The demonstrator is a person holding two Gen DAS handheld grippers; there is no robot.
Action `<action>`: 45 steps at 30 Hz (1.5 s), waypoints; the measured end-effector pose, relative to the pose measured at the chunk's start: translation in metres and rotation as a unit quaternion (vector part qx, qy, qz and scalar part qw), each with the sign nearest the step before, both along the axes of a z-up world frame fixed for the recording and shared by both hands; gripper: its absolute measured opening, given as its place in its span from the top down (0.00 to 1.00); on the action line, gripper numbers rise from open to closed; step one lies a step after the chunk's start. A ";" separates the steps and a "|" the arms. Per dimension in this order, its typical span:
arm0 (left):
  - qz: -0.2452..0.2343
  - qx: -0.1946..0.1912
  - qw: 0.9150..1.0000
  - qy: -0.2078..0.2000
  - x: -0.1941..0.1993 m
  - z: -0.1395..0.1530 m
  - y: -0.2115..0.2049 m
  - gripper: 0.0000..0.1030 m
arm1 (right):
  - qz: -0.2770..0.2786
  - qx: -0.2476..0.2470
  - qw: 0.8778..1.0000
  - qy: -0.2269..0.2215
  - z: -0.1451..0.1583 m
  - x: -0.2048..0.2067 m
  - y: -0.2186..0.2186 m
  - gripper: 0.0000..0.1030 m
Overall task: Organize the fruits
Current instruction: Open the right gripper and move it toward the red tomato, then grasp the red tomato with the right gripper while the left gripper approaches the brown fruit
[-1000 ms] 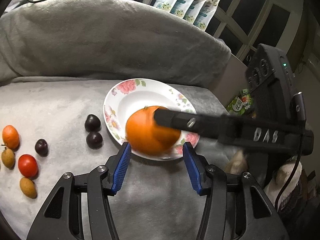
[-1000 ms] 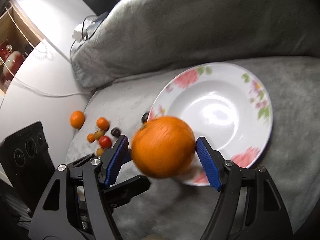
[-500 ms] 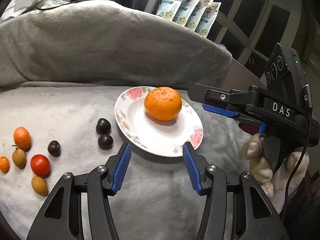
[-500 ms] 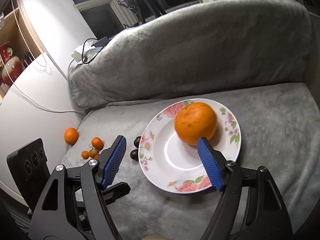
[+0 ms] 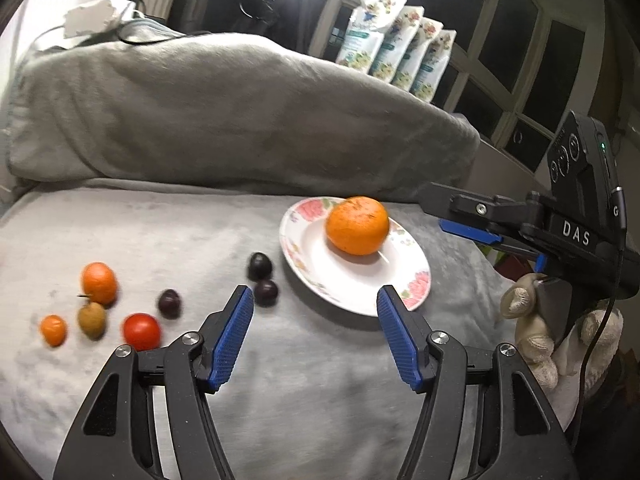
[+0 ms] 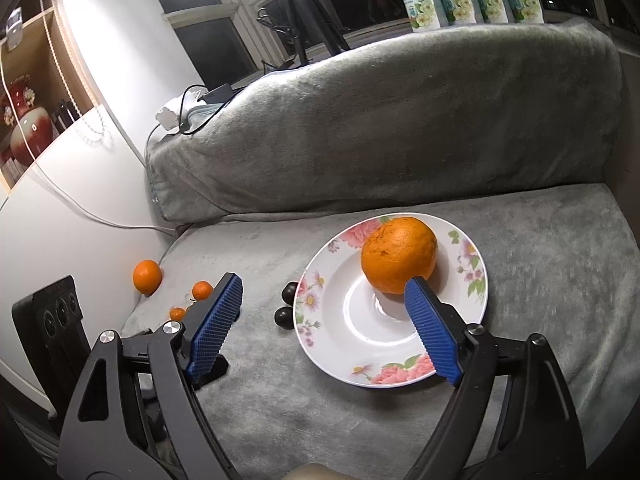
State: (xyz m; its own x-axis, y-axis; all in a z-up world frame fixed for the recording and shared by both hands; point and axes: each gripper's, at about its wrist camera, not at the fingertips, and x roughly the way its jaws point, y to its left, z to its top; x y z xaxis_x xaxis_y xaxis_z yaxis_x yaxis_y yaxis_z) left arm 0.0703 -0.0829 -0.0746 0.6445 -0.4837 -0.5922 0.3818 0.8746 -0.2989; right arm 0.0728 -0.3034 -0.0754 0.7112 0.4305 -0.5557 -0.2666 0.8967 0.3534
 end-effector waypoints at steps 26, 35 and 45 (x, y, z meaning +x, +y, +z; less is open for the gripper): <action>0.121 0.056 0.991 0.008 0.001 -0.031 0.129 0.50 | 0.123 -0.098 0.987 -0.035 -0.015 0.001 0.094 0.17; 0.104 0.075 0.992 0.016 0.010 -0.040 0.130 0.65 | 0.188 -0.116 0.975 -0.009 -0.034 0.006 0.133 0.37; 0.071 0.094 0.992 0.035 0.030 -0.050 0.118 0.69 | 0.247 -0.119 0.961 0.028 -0.053 0.022 0.168 0.52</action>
State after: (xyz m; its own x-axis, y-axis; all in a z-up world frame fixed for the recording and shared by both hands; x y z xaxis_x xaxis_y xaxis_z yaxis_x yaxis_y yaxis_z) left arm 0.0999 0.0356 -0.1245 0.6517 -0.2673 -0.7098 0.2346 0.9610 -0.1464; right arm 0.0947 -0.1353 -0.1280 0.4187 0.5650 -0.7110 -0.6677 0.7222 0.1807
